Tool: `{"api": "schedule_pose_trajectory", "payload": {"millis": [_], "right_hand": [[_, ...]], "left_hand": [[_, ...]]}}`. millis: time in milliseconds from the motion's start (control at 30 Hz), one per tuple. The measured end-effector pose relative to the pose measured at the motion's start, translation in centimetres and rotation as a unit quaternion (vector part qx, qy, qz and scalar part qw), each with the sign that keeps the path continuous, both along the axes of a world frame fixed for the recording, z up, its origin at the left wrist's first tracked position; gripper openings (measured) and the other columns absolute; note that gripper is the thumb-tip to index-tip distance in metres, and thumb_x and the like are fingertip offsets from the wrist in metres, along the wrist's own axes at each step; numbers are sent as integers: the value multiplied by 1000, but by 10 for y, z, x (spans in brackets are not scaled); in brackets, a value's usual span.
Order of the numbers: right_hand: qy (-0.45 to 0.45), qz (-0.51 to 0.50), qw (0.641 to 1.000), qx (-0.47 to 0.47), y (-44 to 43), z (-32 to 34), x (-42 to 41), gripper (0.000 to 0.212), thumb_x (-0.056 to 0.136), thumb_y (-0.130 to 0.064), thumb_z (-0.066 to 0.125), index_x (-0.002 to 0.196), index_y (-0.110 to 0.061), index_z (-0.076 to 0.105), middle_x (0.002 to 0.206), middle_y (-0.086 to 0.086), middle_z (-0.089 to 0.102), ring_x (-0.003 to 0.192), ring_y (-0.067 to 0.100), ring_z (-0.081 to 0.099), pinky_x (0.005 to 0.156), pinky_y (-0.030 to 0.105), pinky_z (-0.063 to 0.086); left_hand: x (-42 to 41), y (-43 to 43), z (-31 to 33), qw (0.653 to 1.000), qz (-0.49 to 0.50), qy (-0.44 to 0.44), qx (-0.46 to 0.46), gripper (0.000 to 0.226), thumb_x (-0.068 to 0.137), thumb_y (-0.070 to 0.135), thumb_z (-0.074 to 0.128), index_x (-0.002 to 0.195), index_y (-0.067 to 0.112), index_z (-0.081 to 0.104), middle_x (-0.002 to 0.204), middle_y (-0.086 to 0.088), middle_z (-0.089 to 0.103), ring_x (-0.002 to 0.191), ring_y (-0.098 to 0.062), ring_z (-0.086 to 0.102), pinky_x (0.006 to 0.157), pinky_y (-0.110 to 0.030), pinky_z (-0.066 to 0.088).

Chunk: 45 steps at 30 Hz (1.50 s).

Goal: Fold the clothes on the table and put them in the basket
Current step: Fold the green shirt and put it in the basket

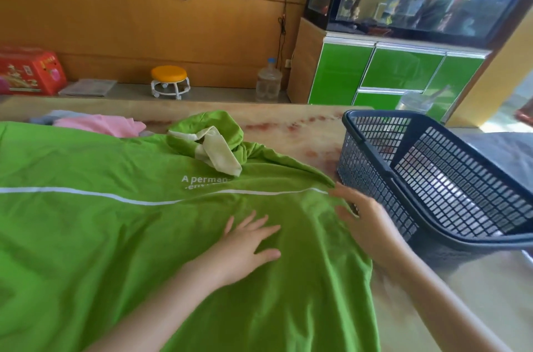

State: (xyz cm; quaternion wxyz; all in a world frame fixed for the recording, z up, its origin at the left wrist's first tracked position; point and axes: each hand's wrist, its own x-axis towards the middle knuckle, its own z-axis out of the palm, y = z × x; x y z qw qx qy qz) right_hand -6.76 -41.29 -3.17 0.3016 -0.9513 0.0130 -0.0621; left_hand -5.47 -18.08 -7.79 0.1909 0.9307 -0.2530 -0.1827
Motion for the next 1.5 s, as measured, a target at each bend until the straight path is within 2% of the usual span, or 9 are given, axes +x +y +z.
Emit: {"api": "schedule_pose_trajectory", "payload": {"millis": [233, 367, 500, 567, 767, 967, 1200, 1333, 1500], "right_hand": [[48, -84, 995, 6, -1, -32, -55, 52, 96, -18, 52, 145, -18, 34, 159, 5, 15, 143, 23, 26, 111, 33, 27], [66, -156, 980, 105, 0, -40, -66, 64, 91, -22, 60, 145, -11, 30, 135, 14, 54, 122, 28, 52, 100, 37, 44], [-1, -195, 965, 175, 6, -34, -66, 49, 86, -5, 64, 133, -13, 52, 115, 8, 66, 97, 16, 60, 88, 24, 45], [-52, -209, 956, 199, 14, -28, -67, 42, 85, -2, 63, 125, -16, 61, 105, 4, 67, 92, 15, 61, 89, 28, 47], [-199, -95, 975, 8, 60, -37, -77, 45, 65, -2, 74, 106, -19, 70, 78, 0, 70, 77, 20, 60, 68, 29, 49], [-226, -37, 972, -43, 70, -67, -95, 48, 59, -7, 69, 107, -16, 68, 90, -8, 72, 86, 4, 59, 87, 29, 51], [-101, -159, 967, 172, 11, -55, -86, 31, 93, -16, 56, 123, -24, 56, 110, -6, 64, 102, 15, 60, 87, 35, 49], [-22, -191, 947, 259, -1, -63, -71, 47, 91, -26, 63, 135, -17, 49, 124, 0, 61, 112, 16, 58, 99, 37, 46], [35, -215, 924, 316, 2, -71, -63, 66, 83, -22, 73, 138, -5, 42, 115, -1, 56, 110, 15, 54, 99, 32, 43]], "left_hand": [[-17, -35, 10, 995, 52, 6, -82, 54, 97, 37, 47, 147, 29, 30, 157, 3, 21, 145, -13, 13, 119, -37, 11], [-26, -41, 17, 984, 102, 7, -147, 46, 97, 29, 50, 142, 25, 41, 151, 1, 35, 138, -14, 34, 112, -27, 25], [-30, -47, 28, 975, 133, -4, -175, 39, 97, 28, 50, 136, 25, 49, 136, -1, 53, 94, -14, 61, 87, -25, 45], [-29, -53, 32, 965, 154, -3, -211, 36, 97, 28, 49, 133, 23, 53, 130, 0, 57, 96, -14, 61, 82, -20, 43], [-12, -77, 36, 908, 260, 61, -323, 37, 85, 45, 62, 112, 20, 64, 107, 4, 67, 103, -15, 62, 91, -34, 50], [-3, -97, 34, 935, 275, 44, -220, 41, 73, 41, 78, 104, 20, 61, 93, 2, 64, 90, -16, 62, 81, -26, 47], [6, -61, 12, 899, 309, 46, -308, 9, 86, 16, 67, 93, 11, 67, 94, -9, 70, 84, -26, 65, 76, -35, 55], [3, -41, 9, 867, 334, 98, -358, 19, 88, 10, 63, 106, 4, 63, 94, -8, 65, 74, -15, 62, 49, -16, 52], [3, -29, 1, 859, 315, 79, -397, 57, 86, 6, 64, 136, 24, 45, 94, -9, 59, 79, -20, 61, 63, -29, 54]]}}
